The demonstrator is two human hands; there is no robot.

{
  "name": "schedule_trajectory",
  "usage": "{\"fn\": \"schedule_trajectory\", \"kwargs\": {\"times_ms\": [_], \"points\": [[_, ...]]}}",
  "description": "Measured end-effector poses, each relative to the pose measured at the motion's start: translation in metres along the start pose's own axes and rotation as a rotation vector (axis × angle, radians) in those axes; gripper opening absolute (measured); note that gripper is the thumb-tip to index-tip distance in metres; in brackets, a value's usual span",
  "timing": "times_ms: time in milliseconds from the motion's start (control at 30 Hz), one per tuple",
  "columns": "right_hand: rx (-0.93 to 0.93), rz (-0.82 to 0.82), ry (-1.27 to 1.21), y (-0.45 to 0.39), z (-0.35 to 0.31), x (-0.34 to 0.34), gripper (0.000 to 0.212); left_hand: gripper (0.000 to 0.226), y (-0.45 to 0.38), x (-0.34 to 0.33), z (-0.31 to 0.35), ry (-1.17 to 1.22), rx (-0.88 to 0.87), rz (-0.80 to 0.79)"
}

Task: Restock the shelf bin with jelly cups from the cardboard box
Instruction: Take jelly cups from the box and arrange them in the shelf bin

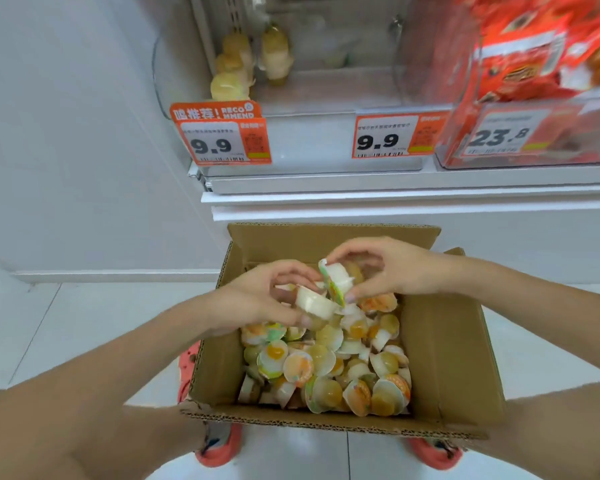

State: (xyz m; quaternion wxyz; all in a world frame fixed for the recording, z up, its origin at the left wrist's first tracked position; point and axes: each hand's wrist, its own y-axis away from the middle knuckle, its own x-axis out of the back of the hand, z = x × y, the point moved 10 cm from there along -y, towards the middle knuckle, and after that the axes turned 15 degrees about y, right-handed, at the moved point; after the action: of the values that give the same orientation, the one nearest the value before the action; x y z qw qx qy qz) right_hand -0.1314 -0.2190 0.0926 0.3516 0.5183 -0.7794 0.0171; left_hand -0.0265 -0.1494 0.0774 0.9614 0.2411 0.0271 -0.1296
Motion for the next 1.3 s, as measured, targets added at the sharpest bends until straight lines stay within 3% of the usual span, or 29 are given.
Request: {"fn": "schedule_trajectory", "kwargs": {"times_ms": [133, 233, 333, 400, 567, 767, 867, 1033, 1133, 1300], "points": [[0.114, 0.189, -0.063, 0.031, -0.060, 0.053, 0.047, 0.068, 0.024, 0.000, 0.072, 0.209, -0.185, -0.031], [0.166, 0.297, -0.169, 0.042, -0.076, 0.067, 0.048, 0.079, 0.025, 0.001, 0.094, 0.586, -0.308, 0.003], [0.159, 0.438, -0.207, 0.035, -0.075, 0.072, 0.046, 0.056, 0.013, -0.010, 0.085, 1.096, -0.303, 0.100], [0.133, 0.499, -0.192, 0.030, -0.071, 0.074, 0.045, 0.046, 0.005, -0.015, 0.074, 1.220, -0.227, 0.176], [0.117, 0.577, -0.224, 0.027, -0.062, 0.082, 0.047, 0.038, -0.004, -0.007, 0.082, 1.062, -0.123, 0.244], [0.192, 0.616, -0.269, 0.024, -0.073, 0.088, 0.044, 0.045, 0.002, -0.016, 0.100, 1.067, -0.113, 0.079], [0.219, 0.586, -0.255, 0.023, -0.078, 0.089, 0.045, 0.047, 0.004, -0.016, 0.104, 1.036, -0.138, 0.039], [0.226, 0.489, -0.149, 0.019, -0.087, 0.080, 0.073, 0.051, 0.005, -0.022, 0.094, 1.052, -0.093, 0.058], [0.220, 0.490, -0.092, 0.021, -0.091, 0.082, 0.073, 0.052, 0.006, -0.023, 0.090, 1.042, -0.053, 0.045], [0.152, 0.453, 0.071, 0.024, -0.092, 0.086, 0.067, 0.073, 0.007, -0.027, 0.091, 1.024, -0.011, -0.025]]}}
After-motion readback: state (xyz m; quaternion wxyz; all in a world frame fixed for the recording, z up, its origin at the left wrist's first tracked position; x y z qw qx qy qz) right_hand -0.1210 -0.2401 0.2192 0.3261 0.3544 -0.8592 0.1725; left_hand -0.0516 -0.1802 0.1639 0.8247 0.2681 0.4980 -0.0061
